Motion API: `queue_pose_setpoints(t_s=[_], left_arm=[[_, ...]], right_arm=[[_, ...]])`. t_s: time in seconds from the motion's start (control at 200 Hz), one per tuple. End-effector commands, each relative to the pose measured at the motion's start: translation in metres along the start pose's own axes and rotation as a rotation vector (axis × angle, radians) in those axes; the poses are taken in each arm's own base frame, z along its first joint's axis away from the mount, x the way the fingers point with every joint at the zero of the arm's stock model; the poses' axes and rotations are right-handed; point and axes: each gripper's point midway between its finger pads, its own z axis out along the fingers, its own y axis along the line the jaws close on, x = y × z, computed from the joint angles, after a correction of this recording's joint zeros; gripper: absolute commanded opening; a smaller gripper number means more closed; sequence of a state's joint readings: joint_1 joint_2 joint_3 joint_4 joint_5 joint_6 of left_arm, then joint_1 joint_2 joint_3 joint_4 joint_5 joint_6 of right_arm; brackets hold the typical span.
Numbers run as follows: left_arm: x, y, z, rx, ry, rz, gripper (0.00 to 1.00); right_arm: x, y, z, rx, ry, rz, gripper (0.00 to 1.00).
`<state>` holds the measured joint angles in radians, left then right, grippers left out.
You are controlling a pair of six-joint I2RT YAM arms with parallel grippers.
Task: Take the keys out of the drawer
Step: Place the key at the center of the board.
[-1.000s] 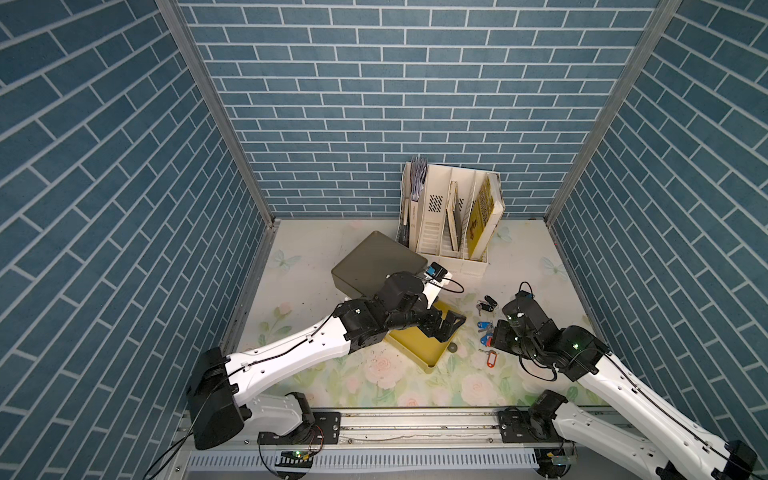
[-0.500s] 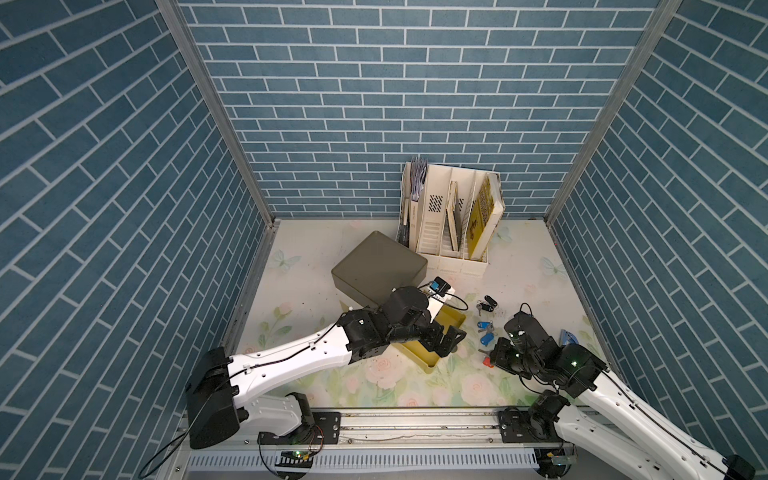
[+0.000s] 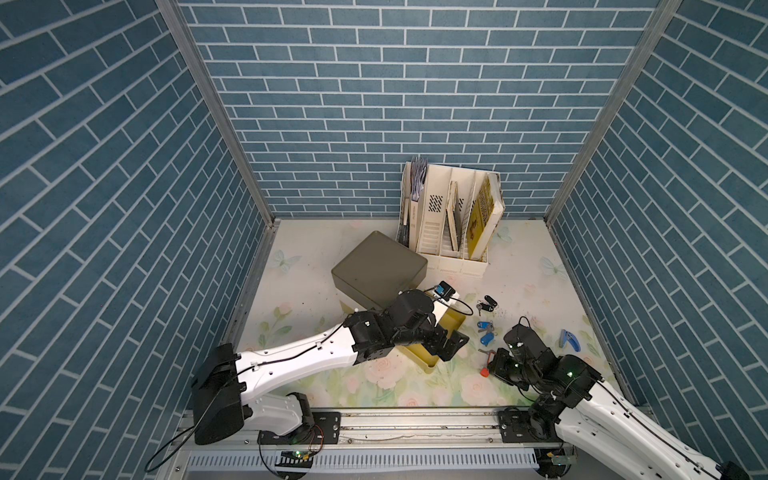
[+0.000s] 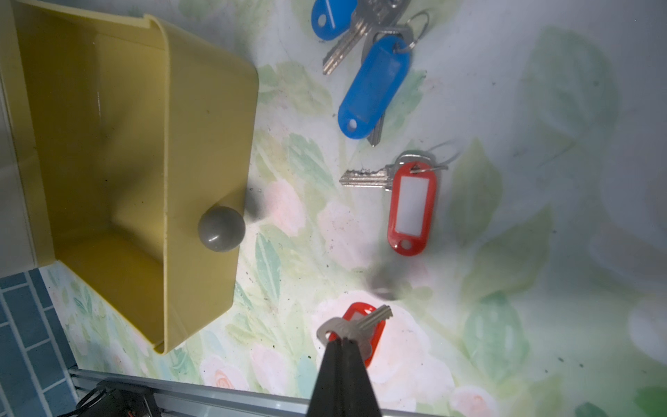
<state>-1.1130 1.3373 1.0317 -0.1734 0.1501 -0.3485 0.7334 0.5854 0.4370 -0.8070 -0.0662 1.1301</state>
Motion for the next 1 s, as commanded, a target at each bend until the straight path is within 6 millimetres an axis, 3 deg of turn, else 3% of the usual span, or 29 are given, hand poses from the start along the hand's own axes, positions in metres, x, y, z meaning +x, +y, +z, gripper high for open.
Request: queue_pose_setpoints(t_s=[0.0,0.505,0.995], left_arm=[[0.005,-0.001,0.005,0.002,0.008,0.015,1.00],[0.007,-0.003,0.013,0.008,0.032,0.022,1.00],[0.004,-0.004,0.017,0.008,0.042,0.049,1.00]], right_arm=[[0.000,0.002,0.003,-0.022,-0.007,0.033,0.00],[-0.006,-0.016,0.012,0.080,-0.036,0.043,0.00],[-0.025,-0.035,0.003,0.213,-0.134,0.050,0.00]])
